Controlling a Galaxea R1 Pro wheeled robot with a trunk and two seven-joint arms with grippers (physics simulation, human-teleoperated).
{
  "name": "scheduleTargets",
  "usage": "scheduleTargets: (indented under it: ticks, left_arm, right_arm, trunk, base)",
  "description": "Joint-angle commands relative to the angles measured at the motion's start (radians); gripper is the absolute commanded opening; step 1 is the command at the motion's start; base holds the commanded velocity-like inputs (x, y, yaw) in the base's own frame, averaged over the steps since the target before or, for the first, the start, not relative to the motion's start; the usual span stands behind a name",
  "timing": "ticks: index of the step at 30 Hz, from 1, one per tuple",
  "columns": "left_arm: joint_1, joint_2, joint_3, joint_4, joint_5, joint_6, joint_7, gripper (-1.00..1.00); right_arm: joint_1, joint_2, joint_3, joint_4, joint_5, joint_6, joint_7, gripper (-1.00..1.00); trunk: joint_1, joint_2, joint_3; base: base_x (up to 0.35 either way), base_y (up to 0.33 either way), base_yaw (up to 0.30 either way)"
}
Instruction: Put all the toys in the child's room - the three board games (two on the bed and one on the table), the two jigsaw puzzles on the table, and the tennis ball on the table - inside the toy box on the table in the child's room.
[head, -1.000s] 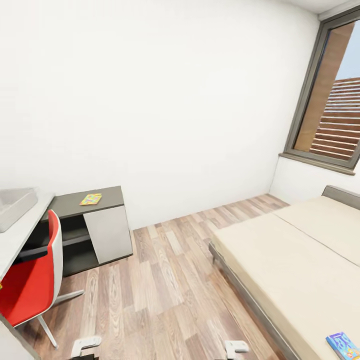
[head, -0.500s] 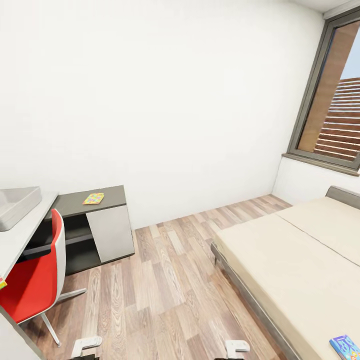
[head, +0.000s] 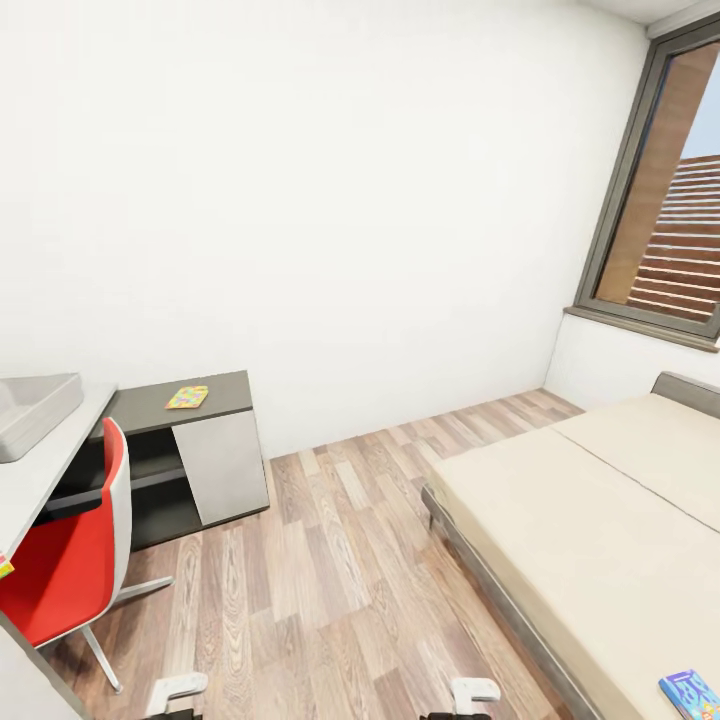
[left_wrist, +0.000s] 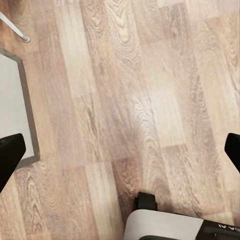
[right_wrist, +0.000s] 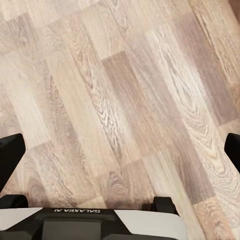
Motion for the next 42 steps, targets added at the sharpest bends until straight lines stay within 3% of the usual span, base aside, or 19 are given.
scheduleTargets:
  ticks: [1,10,26,34,42]
  left_arm:
    - [0.000,-0.002,0.006,-0.002,0.006,0.005,0.000,1.00]
    - [0.002,-0.007,0.006,-0.002,0.005,0.004,-0.001,1.00]
    - [0.006,-0.008,0.005,-0.002,0.003,0.004,-0.003,1.00]
    - [0.008,-0.009,0.003,-0.002,-0.001,-0.055,-0.003,1.00]
    - [0.008,-0.008,0.003,-0.002,0.000,-0.069,-0.002,1.00]
  right_arm:
    - [-0.001,0.001,0.000,-0.002,-0.001,0.007,-0.003,1.00]
    - [0.000,0.002,0.001,-0.003,-0.001,0.004,-0.003,1.00]
    - [0.000,0.002,0.001,-0.003,-0.001,0.008,-0.004,1.00]
    - [0.000,0.002,0.000,-0.003,-0.001,0.008,-0.004,1.00]
    - [0.000,0.002,0.002,-0.003,-0.001,0.007,-0.004,1.00]
  trunk:
    - [0.001,-0.002,-0.002]
    - [0.001,-0.002,-0.001]
    - [0.001,-0.002,0.012]
    - [0.001,-0.002,0.018]
    - [0.001,-0.002,0.022]
  base:
    - [0.000,0.000,0.000]
    - [0.000,0.000,-0.058]
    - [0.000,0.000,-0.231]
    - [0.000,0.000,-0.251]
    - [0.059,0.000,-0.232]
